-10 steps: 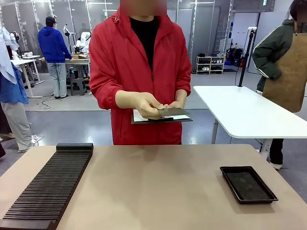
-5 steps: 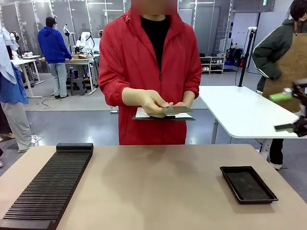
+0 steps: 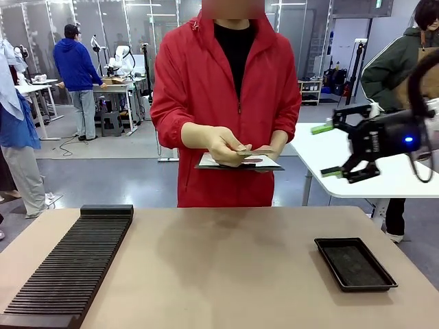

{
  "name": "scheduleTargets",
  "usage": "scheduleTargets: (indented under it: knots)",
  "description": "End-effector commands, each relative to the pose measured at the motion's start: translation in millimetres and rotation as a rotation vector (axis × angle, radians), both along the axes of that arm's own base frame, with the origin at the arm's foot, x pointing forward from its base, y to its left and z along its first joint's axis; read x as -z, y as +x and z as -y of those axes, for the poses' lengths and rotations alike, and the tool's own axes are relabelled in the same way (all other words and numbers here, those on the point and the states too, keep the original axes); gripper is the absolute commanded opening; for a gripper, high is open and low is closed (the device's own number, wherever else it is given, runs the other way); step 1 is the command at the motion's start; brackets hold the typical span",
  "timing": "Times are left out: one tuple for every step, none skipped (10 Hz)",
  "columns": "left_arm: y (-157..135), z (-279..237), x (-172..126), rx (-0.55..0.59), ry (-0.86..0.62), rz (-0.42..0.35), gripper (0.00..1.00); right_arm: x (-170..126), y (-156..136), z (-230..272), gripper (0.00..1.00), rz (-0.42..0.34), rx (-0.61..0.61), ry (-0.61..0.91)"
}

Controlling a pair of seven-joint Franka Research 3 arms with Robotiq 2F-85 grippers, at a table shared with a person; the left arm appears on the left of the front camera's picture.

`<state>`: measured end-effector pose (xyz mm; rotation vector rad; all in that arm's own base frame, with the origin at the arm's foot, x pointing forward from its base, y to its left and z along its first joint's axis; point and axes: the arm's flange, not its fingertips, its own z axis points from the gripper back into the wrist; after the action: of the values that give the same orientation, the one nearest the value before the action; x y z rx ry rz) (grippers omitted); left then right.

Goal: Inspect the PCB.
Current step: Pick up the Blank PCB that the human is holding.

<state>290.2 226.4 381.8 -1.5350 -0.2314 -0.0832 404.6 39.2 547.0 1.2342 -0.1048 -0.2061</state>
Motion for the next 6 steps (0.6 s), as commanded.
scheduleTargets:
  knots:
    - [-2.2,-0.5,-1.3,0.003,0.006,-0.007,1.00,1.4,14.9,-33.0,1.00,-0.052,0.072,0.038]
    - [-2.2,-0.5,-1.3,0.003,0.006,-0.007,1.00,9.5,19.2,-50.0,1.00,-0.098,0.069,0.059]
    - [-2.2,-0.5,-1.3,0.003,0.006,-0.007,1.00,15.2,22.7,-63.2,1.00,-0.107,0.050,0.107]
    - [-2.2,-0.5,-1.3,0.003,0.006,-0.007,1.00,17.9,23.4,-74.0,1.00,-0.110,0.018,0.126]
    - [-2.2,-0.5,-1.3,0.003,0.006,-0.007,1.00,21.5,24.8,-83.3,1.00,-0.121,-0.005,0.142]
    - [-2.2,-0.5,-1.3,0.003,0.006,-0.007,1.00,24.2,26.4,-88.9,1.00,-0.126,-0.026,0.179]
